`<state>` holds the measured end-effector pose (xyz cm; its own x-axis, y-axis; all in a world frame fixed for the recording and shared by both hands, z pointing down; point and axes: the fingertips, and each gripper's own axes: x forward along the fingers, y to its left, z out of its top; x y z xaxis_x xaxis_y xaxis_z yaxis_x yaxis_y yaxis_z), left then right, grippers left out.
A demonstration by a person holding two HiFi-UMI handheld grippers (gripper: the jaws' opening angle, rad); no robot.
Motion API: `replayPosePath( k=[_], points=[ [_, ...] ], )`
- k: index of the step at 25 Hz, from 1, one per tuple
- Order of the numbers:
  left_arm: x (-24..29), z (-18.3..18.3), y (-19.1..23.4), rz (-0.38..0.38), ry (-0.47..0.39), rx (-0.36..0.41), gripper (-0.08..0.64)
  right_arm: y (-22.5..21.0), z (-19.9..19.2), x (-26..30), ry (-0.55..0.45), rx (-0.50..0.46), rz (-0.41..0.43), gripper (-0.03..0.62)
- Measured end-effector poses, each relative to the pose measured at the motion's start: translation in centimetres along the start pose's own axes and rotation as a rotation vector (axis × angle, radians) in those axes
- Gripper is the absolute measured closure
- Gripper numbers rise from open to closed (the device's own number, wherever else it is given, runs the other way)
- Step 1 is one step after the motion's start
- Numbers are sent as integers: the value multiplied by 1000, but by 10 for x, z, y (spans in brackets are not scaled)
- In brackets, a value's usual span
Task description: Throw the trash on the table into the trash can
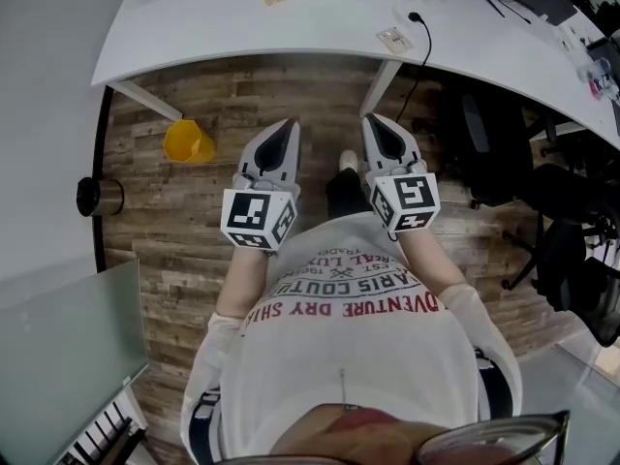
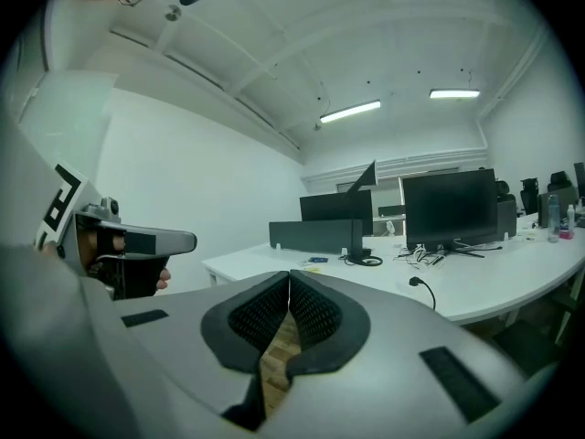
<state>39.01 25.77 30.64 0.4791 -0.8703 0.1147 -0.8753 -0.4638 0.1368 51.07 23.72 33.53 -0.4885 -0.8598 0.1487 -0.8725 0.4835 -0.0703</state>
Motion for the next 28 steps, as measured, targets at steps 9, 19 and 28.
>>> replayPosePath(
  k=[9,19,28],
  points=[
    [171,6,28,-58,71,-7,537,-144,-6,126,115,63,-53,568],
    [337,11,60,-47,117,-31,537,-257,-4,235,214,72,-5,568],
    [401,-32,78,-96,244,-66,537,-286,-68,277,420,82,29,566]
  ],
)
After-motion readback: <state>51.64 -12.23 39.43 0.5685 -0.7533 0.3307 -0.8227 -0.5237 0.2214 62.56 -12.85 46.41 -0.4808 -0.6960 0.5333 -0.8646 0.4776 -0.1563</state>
